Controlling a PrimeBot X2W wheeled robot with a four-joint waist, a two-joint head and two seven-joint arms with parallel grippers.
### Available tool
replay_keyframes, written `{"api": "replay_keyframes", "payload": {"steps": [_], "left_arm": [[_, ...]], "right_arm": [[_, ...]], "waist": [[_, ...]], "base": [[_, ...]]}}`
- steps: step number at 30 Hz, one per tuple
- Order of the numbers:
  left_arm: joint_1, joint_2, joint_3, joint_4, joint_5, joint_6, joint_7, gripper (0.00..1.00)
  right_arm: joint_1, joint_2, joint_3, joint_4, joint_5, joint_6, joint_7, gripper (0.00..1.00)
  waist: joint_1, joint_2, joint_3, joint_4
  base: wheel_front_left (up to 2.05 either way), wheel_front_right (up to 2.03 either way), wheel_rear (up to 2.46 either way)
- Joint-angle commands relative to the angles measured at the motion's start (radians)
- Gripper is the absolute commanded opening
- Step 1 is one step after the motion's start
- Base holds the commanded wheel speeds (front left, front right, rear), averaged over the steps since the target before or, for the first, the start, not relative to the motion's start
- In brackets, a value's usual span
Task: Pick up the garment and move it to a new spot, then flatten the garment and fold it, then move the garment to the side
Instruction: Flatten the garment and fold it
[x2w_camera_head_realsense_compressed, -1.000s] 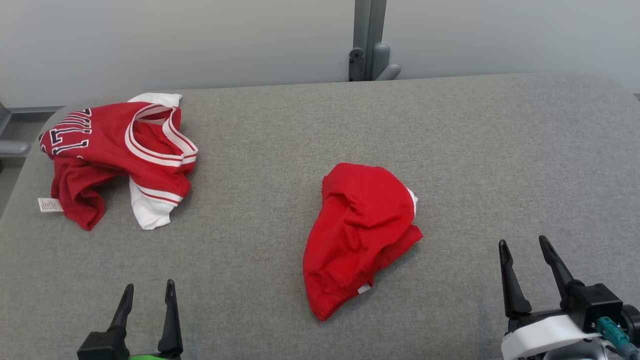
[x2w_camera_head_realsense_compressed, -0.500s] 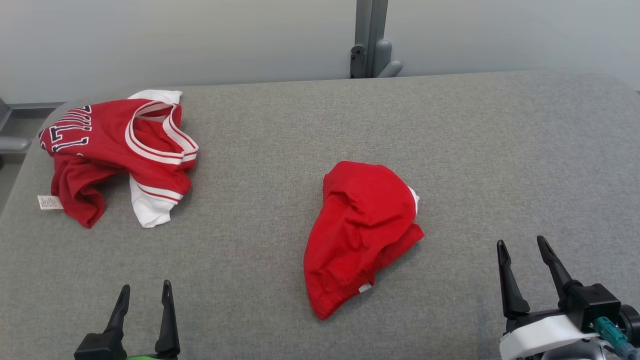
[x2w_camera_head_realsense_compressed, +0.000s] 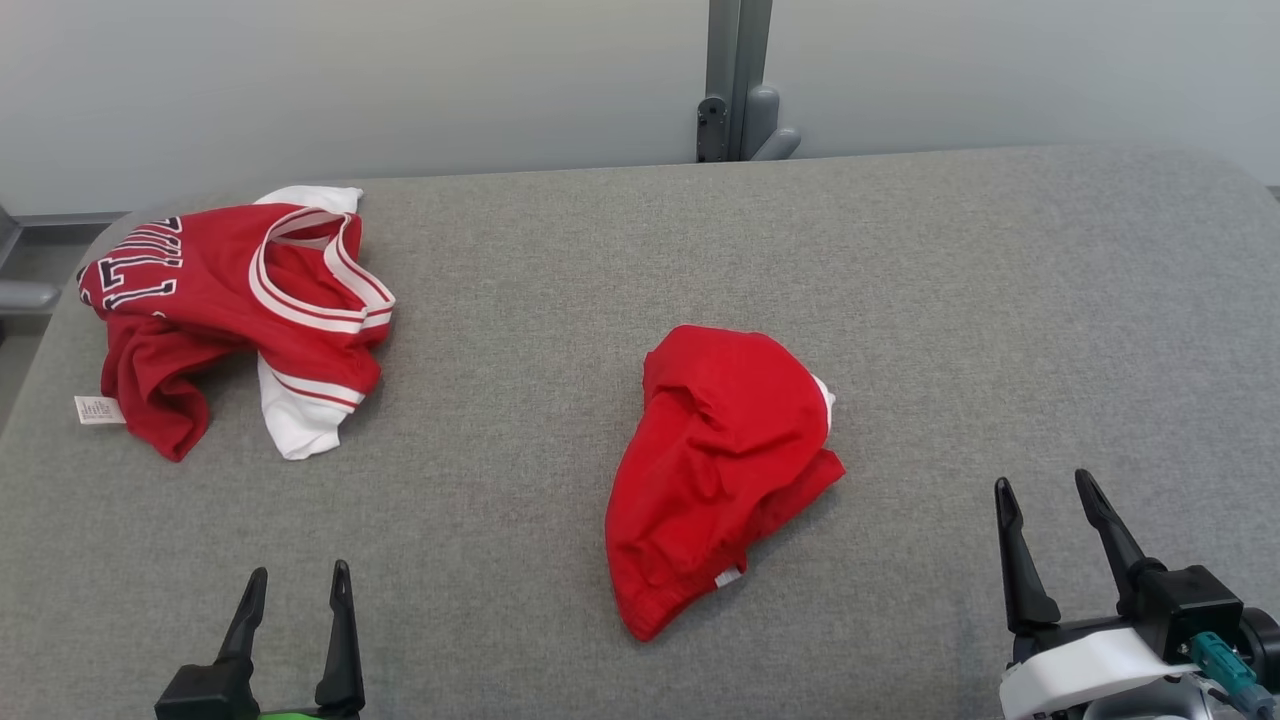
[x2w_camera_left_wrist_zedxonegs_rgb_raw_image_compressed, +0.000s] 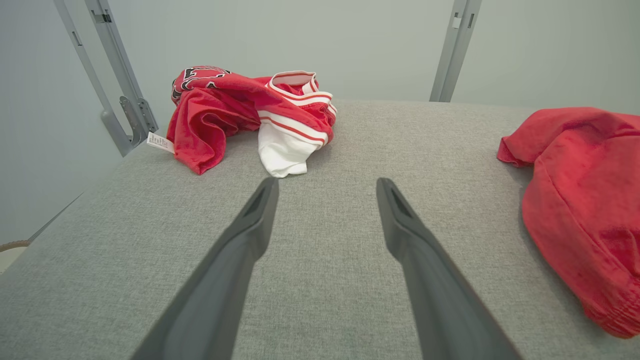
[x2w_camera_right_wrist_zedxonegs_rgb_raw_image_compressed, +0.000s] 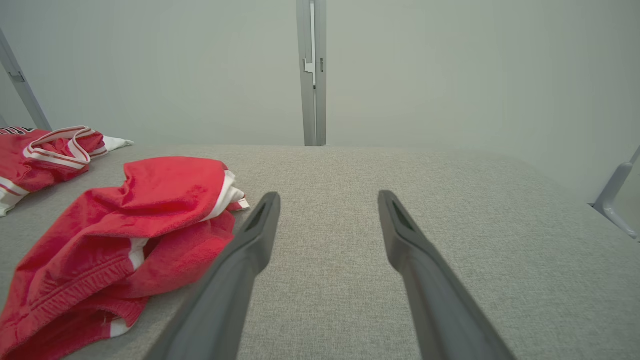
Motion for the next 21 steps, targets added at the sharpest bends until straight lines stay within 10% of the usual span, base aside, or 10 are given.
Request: {"api": "replay_keyframes", "payload": {"steps": [1, 21], "left_arm": [[-0.004, -0.002, 0.004, -0.002, 0.006, -0.003, 0.0, 1.0], [-0.022, -0.014, -0.102, -0.076, 0.039, -0.02, 0.0, 1.0]], "right_arm": [[-0.002, 0.0, -0.004, -0.002, -0.002, 0.0, -0.003, 1.0], [-0.031, -0.01, 0.003, -0.02, 0.007, 0.0, -0.003, 1.0]], "waist": [[0.0, 0.0092, 0.0, 0.001], [0.0, 0.0092, 0.007, -0.043]], "base": [[0.0, 0.0, 0.0], [0.0, 0.0, 0.0]]}}
